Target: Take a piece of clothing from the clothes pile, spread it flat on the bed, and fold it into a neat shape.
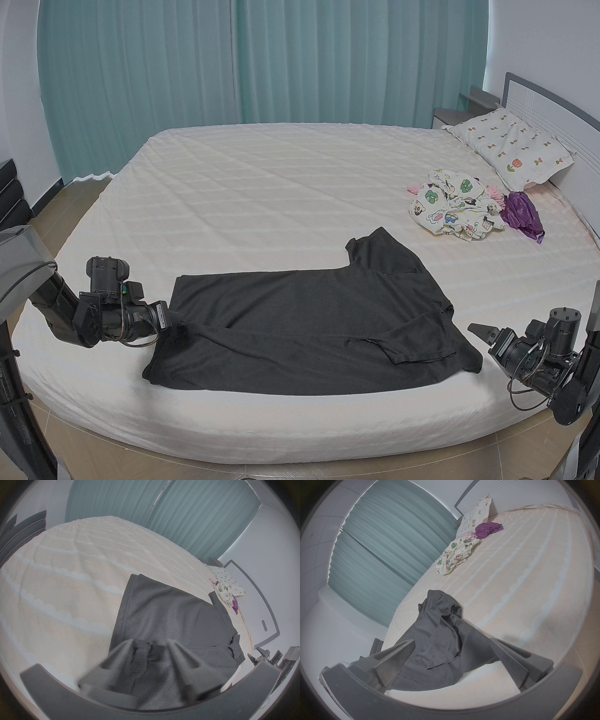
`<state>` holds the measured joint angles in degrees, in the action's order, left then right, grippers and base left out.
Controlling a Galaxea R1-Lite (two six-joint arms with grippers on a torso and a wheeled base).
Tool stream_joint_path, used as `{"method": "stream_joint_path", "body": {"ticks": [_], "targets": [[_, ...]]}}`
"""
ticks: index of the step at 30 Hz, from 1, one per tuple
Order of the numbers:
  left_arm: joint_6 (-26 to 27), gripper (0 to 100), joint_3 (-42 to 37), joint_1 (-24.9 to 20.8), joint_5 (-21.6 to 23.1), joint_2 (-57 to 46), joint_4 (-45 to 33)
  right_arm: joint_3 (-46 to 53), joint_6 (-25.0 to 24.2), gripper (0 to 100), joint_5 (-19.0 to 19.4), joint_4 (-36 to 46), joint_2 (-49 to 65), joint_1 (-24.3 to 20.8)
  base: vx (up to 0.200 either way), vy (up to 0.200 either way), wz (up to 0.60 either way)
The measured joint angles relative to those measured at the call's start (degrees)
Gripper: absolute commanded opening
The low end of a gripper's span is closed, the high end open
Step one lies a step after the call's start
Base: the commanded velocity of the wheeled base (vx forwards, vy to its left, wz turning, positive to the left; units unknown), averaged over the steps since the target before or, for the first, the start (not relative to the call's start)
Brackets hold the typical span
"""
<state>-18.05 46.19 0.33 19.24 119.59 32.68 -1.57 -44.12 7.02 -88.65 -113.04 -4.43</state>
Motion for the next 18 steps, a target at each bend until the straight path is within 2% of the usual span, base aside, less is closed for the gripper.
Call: {"method": "stream_joint_path", "body": {"ticks": [6,10,18], "targets": [[0.0,0,-0.7,0.5,-0.5,-0.5,0.0,-2.3,1.6,100,0.9,0.4,0.1,-0.7,0.0,0.0,0.0],[-0.1,0,-1.4,0.8,-0.7,-1.6,-0.1,-5.1,2.8,100,4.0,1.4,-0.2,-1.1,0.0,0.0,0.0],[-0.3,0,-3.3,0.9,-1.0,-4.3,-0.2,-14.7,6.6,100,7.2,8.8,-2.4,-1.0,0.0,0.0,0.0]]}}
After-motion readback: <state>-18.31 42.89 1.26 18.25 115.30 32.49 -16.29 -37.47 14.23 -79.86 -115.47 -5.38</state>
